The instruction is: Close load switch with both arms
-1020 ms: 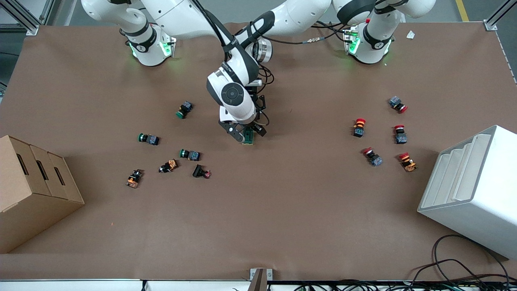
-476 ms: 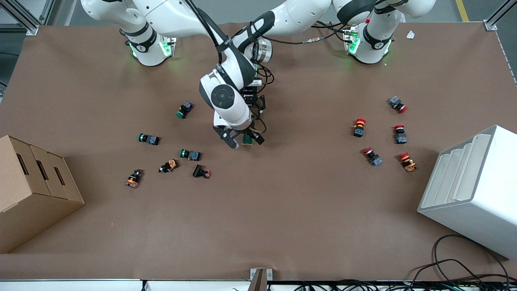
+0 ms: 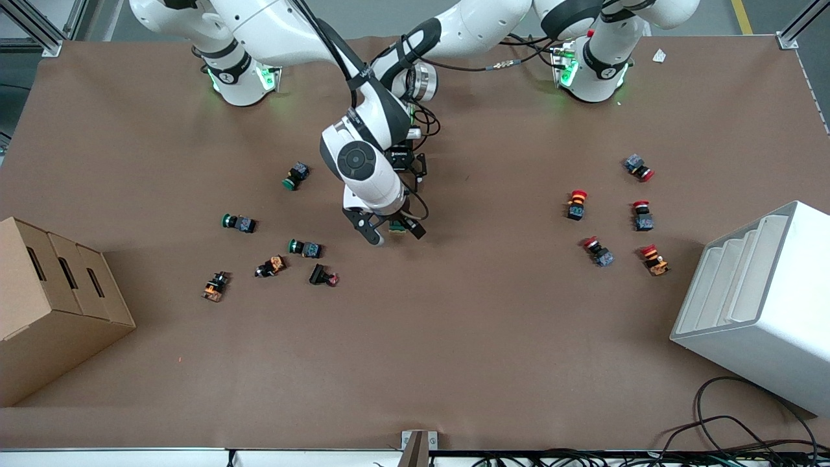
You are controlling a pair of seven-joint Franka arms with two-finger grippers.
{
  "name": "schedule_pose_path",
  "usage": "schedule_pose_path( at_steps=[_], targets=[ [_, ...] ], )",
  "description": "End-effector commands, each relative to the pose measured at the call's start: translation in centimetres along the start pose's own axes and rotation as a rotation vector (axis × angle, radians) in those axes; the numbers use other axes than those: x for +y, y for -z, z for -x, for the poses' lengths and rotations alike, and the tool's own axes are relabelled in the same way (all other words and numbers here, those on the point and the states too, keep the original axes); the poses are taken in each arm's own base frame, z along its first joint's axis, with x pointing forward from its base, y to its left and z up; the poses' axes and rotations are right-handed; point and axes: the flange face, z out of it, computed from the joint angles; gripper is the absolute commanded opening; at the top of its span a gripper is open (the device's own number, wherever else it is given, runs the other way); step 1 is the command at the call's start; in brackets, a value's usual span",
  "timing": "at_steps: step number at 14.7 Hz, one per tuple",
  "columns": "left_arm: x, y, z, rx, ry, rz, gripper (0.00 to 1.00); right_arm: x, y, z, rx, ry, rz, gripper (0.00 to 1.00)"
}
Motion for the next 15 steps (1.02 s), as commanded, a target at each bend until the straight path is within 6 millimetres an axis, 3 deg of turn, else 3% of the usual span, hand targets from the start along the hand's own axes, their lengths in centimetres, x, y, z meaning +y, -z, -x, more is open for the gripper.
schedule_pose_path(
  at_steps=[1,5,8,13,15],
  targets=[
    [-0.6,-1.7,1.2,0.000,-0.009,-0.016,1.00,-1.6,-1.1,-0.6,-0.003,-0.009,-0.021,1.00],
    [-1.0,-2.4,1.0,0.007,-0.011,-0.025,1.00,-3.4,-2.5,-2.4,0.007,-0.016,-0.040,1.00],
    [-1.0,-2.5,1.0,0.009,-0.012,-0.025,1.00,-3.3,-3.6,-4.5,0.035,0.000,-0.026,1.00],
    [-0.7,-2.2,0.2,0.013,0.002,-0.024,1.00,-2.7,-5.7,-4.8,0.070,0.037,0.009,1.00],
    [-0.7,-2.3,-0.1,0.015,-0.002,-0.028,1.00,-2.7,-5.6,-4.9,0.074,0.041,0.010,1.00]
  ],
)
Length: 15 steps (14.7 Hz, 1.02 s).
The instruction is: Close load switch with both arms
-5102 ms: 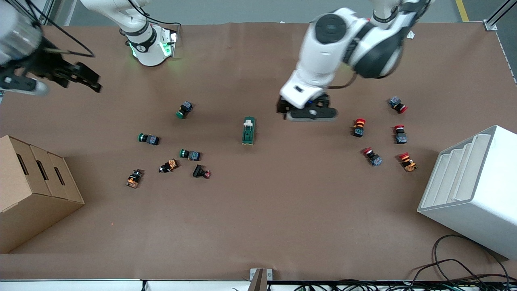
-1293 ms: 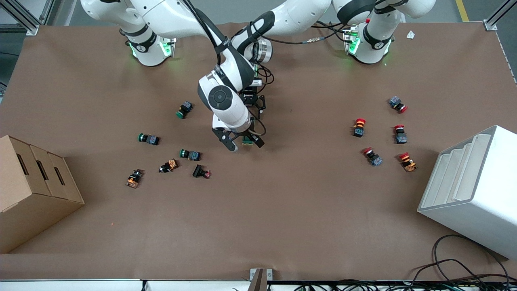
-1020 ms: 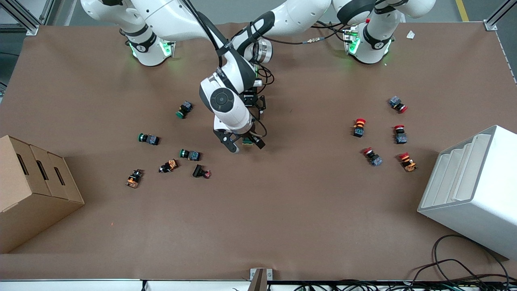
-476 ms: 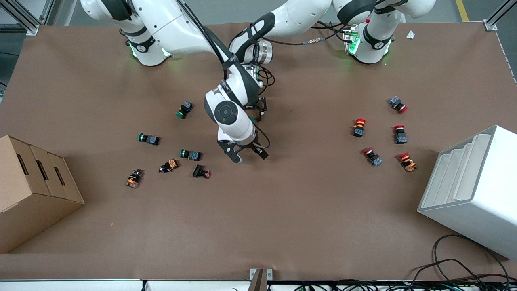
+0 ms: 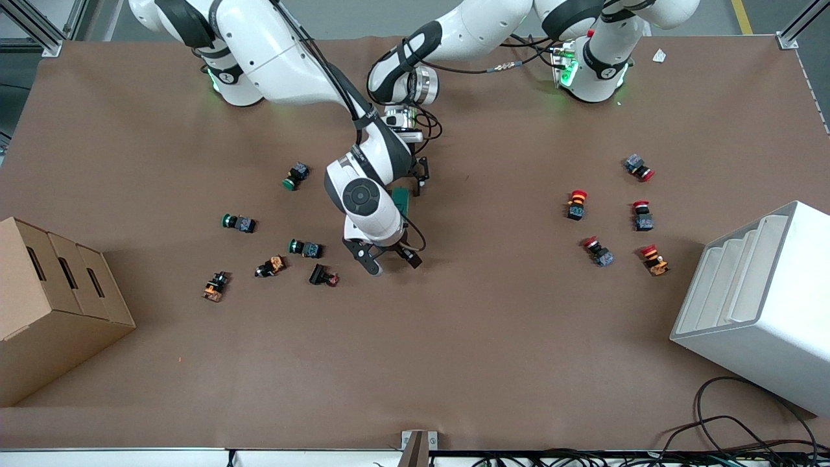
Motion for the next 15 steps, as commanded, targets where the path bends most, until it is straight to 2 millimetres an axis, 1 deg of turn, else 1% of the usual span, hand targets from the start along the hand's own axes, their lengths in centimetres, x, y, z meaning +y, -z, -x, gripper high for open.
schedule_pose_path(
  at_steps=[1,2,4,5,7,8,9,11,12,13,15],
  targets=[
    [-0.1,-1.0,0.1,0.000,-0.001,-0.010,1.00,-0.5,0.5,-0.2,0.007,0.028,-0.010,1.00],
    [0.1,-0.8,-0.3,0.004,0.003,-0.007,1.00,-0.9,1.5,-1.2,0.012,0.028,-0.019,1.00],
    [0.3,-0.6,-0.6,0.002,0.009,-0.005,1.00,-0.8,3.3,-4.1,0.016,0.071,0.005,1.00],
    [0.4,-0.5,-1.2,0.006,0.015,-0.003,1.00,-0.4,4.7,-6.2,0.009,0.128,0.039,1.00],
    [0.7,-0.2,-2.1,-0.007,0.028,-0.023,1.00,0.3,9.8,-10.7,0.008,0.229,0.062,1.00],
    [1.1,0.1,-3.0,-0.020,0.037,-0.041,1.00,1.0,12.6,-13.1,0.014,0.288,0.079,1.00],
    [1.8,0.9,-3.7,-0.048,0.036,-0.057,1.00,2.4,16.1,-16.1,0.029,0.360,0.113,1.00],
    [3.1,1.6,-6.2,-0.092,0.079,-0.106,1.00,5.6,22.2,-21.8,0.041,0.488,0.155,1.00],
    [4.1,2.3,-8.0,-0.119,0.114,-0.125,1.00,7.1,24.6,-23.7,0.028,0.572,0.167,1.00],
    [4.9,2.6,-9.8,-0.156,0.139,-0.160,1.00,9.2,27.4,-26.5,0.020,0.633,0.176,1.00],
    [6.1,3.4,-14.2,-0.232,0.160,-0.208,1.00,12.6,31.8,-29.9,0.007,0.733,0.180,1.00]
  ],
)
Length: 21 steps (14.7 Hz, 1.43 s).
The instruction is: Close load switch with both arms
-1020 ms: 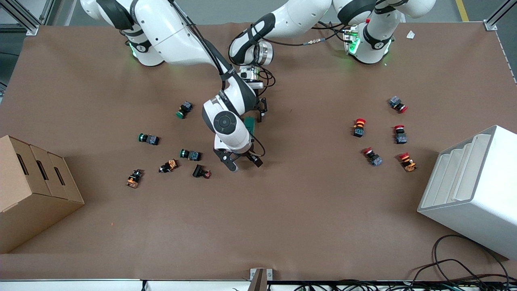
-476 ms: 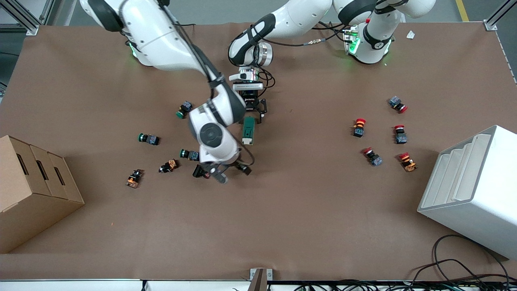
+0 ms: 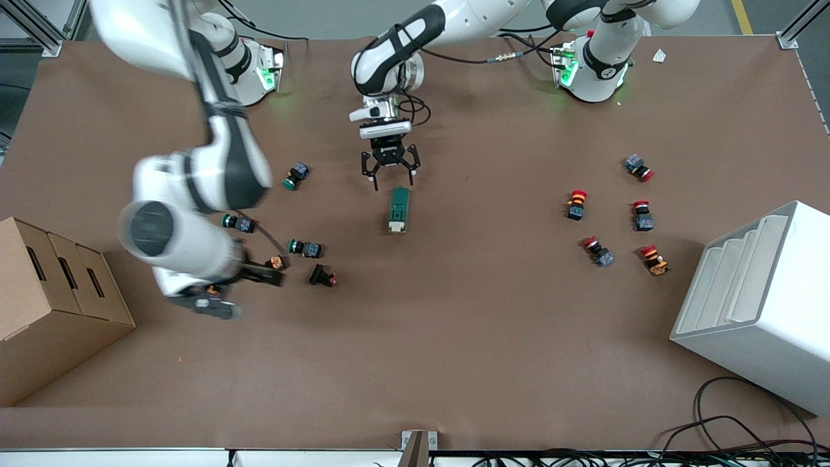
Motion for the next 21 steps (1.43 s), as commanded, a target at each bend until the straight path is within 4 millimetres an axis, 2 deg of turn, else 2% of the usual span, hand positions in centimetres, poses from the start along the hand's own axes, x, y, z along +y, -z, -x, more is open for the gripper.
schedule_pose_path(
  at_steps=[1,3,4,7,8,10,11,13,14,15,16,18,21],
  targets=[
    [2.5,2.7,-6.5,-0.105,0.032,-0.051,1.00,7.1,4.0,0.5,-0.010,0.131,0.012,1.00],
    [3.4,3.0,-12.1,-0.174,0.073,-0.087,1.00,12.2,7.4,0.7,0.006,0.151,0.037,1.00],
    [3.3,2.7,-14.9,-0.197,0.080,-0.100,1.00,13.8,9.2,1.3,0.015,0.160,0.038,1.00],
    [1.5,1.4,-23.5,-0.272,0.089,-0.140,1.00,15.9,13.8,3.9,0.036,0.188,0.078,1.00],
    [0.8,1.0,-26.3,-0.303,0.076,-0.145,1.00,16.0,14.9,4.9,0.037,0.198,0.076,1.00],
    [-0.9,0.2,-32.5,-0.385,0.060,-0.143,1.00,17.3,16.6,6.7,0.015,0.208,0.072,1.00],
    [-2.5,-1.0,-35.6,-0.419,0.058,-0.148,1.00,18.4,17.2,7.3,0.011,0.222,0.068,1.00],
    [-5.3,-2.1,-40.4,-0.468,0.028,-0.139,1.00,20.2,18.0,8.7,0.012,0.239,0.064,1.00],
    [-7.2,-3.1,-43.0,-0.504,0.013,-0.133,1.00,20.2,18.3,9.5,0.015,0.242,0.063,1.00],
    [-9.8,-4.0,-46.3,-0.533,0.023,-0.126,1.00,20.3,18.4,10.1,0.016,0.242,0.063,1.00],
    [-11.9,-4.7,-48.8,-0.566,0.009,-0.109,1.00,20.3,18.6,10.6,0.021,0.242,0.062,1.00],
    [-16.2,-4.8,-53.5,-0.615,-0.064,-0.043,1.00,20.4,19.3,11.4,0.029,0.242,0.060,1.00],
    [-24.6,-5.0,-59.7,-0.727,-0.047,0.034,1.00,19.9,20.3,12.6,0.037,0.253,0.060,1.00]
  ],
)
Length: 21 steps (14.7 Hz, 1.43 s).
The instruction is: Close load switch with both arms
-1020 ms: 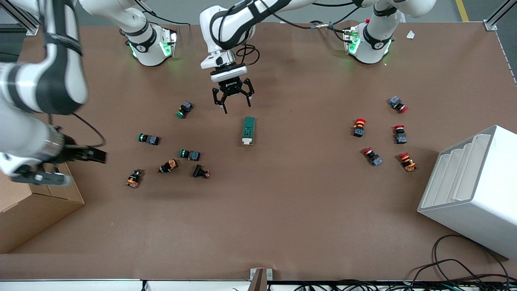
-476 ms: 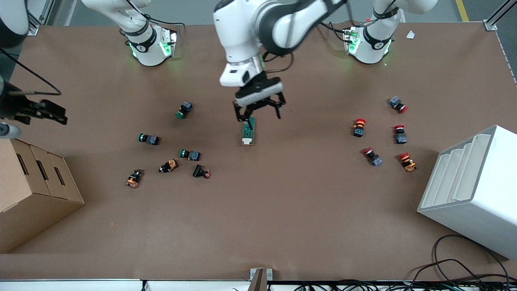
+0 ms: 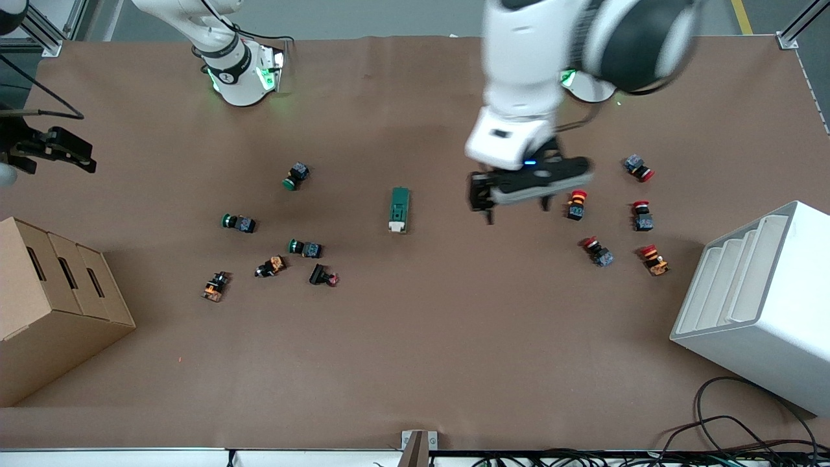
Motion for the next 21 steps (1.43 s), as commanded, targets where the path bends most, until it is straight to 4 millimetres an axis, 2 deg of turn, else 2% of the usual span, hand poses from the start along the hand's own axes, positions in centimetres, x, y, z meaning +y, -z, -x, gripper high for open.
schedule_pose_path(
  at_steps=[1,3,6,8,10,12,15,18,21],
  targets=[
    [-7.3,3.3,-2.2,-0.078,-0.052,0.026,1.00,-0.6,1.1,2.2,0.014,0.016,0.017,1.00],
    [-11.9,4.1,-3.7,-0.100,-0.152,-0.007,1.00,-0.4,1.7,3.0,0.011,0.010,0.005,1.00],
    [-17.3,4.9,-5.0,-0.140,-0.212,-0.014,1.00,0.3,1.9,4.0,-0.010,-0.012,-0.048,1.00],
    [-21.4,5.2,-5.2,-0.176,-0.241,0.026,1.00,0.3,2.3,4.4,-0.008,-0.014,-0.060,1.00],
    [-24.3,5.0,-4.3,-0.219,-0.252,0.032,1.00,0.1,2.3,4.4,-0.009,-0.009,-0.059,1.00],
    [-26.2,4.4,-3.3,-0.243,-0.260,0.032,1.00,0.0,2.4,4.4,-0.008,-0.006,-0.059,1.00],
    [-27.0,3.8,-2.0,-0.266,-0.270,0.029,1.00,-0.5,2.4,4.3,-0.006,0.003,-0.059,1.00],
    [-27.0,3.6,-2.2,-0.269,-0.272,0.028,1.00,-0.5,2.6,4.4,0.002,0.005,-0.058,1.00],
    [-28.0,3.6,-2.5,-0.269,-0.267,0.029,1.00,-0.4,2.7,4.4,0.005,0.005,-0.058,1.00]
  ],
)
